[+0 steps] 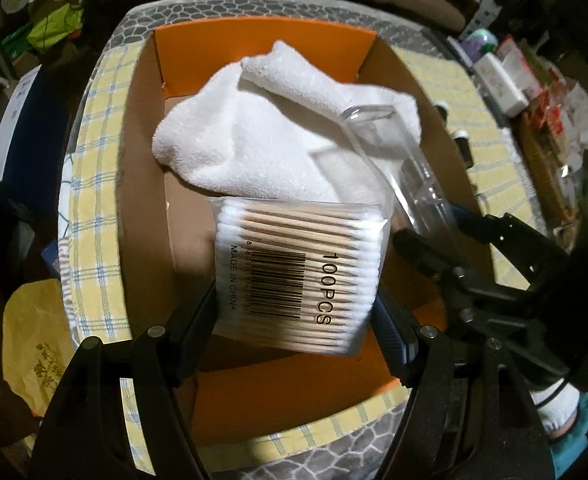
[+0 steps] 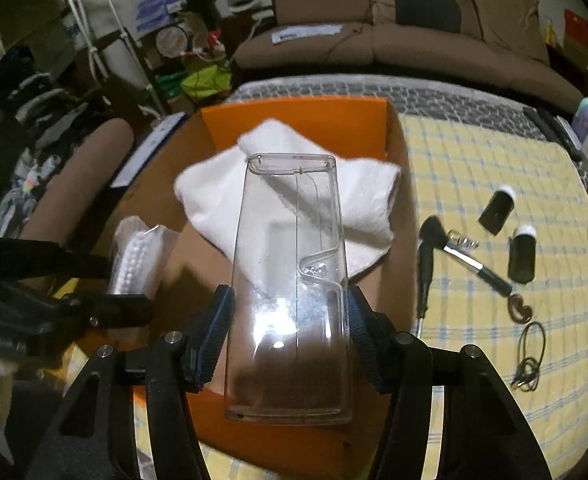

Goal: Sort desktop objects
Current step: 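Lower the swab pack into the box with the left tool while the right tool drops the clear case in, then move both tools to the black bottles and grasp one bottle with each tool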

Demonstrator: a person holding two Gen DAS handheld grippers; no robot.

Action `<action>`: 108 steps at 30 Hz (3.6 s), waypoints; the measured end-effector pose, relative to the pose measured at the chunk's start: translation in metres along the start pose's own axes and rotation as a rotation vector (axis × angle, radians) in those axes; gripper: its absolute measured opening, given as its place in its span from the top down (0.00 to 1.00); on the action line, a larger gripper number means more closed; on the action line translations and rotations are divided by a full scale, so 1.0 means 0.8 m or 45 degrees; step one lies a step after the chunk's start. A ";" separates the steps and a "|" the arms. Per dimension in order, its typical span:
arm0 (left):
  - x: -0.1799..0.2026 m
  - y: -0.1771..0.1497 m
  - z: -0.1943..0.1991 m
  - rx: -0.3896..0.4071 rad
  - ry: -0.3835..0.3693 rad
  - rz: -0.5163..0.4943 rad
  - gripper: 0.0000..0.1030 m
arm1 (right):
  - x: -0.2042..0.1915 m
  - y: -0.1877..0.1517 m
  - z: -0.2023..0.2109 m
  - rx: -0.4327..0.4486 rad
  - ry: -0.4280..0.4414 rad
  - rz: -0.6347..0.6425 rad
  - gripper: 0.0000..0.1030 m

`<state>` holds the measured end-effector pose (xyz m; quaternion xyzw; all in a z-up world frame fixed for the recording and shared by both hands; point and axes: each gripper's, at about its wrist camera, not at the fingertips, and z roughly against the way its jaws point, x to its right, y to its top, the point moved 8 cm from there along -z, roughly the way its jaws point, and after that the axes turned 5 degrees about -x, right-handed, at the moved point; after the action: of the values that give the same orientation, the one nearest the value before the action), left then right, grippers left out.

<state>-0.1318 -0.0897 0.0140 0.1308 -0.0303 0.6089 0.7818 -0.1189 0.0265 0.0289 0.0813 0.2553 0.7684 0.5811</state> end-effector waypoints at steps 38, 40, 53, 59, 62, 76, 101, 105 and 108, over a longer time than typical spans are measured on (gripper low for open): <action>0.049 0.003 0.040 0.087 -0.102 0.092 0.02 | 0.100 -0.030 0.108 0.140 -0.086 -0.208 0.24; 0.060 0.008 0.041 0.095 -0.112 0.085 0.00 | 0.117 -0.032 0.116 0.146 -0.098 -0.234 0.24; 0.130 0.036 0.032 0.126 -0.090 0.007 0.00 | 0.191 -0.047 0.150 0.233 -0.195 -0.270 0.00; 0.161 0.052 0.021 0.118 -0.069 -0.052 0.00 | 0.210 -0.048 0.142 0.237 -0.185 -0.318 0.00; 0.169 0.061 0.017 0.120 -0.062 -0.062 0.00 | 0.218 -0.048 0.136 0.232 -0.179 -0.334 0.00; 0.212 0.130 -0.012 0.156 0.117 -0.217 0.00 | 0.296 -0.044 0.108 0.208 -0.233 -0.472 0.01; 0.234 0.265 -0.117 -0.019 -0.092 -0.085 0.19 | 0.325 0.014 -0.029 0.018 -0.046 -0.517 0.45; 0.237 0.272 -0.119 -0.019 -0.087 -0.088 0.19 | 0.313 0.015 -0.039 -0.015 -0.129 -0.425 0.54; 0.243 0.271 -0.120 -0.025 -0.073 -0.112 0.19 | 0.315 0.013 -0.037 -0.013 -0.165 -0.398 0.71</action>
<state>-0.3010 0.1653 -0.0019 0.1418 -0.0529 0.5697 0.8078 -0.2191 0.2512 -0.0348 0.0868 0.2229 0.6631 0.7093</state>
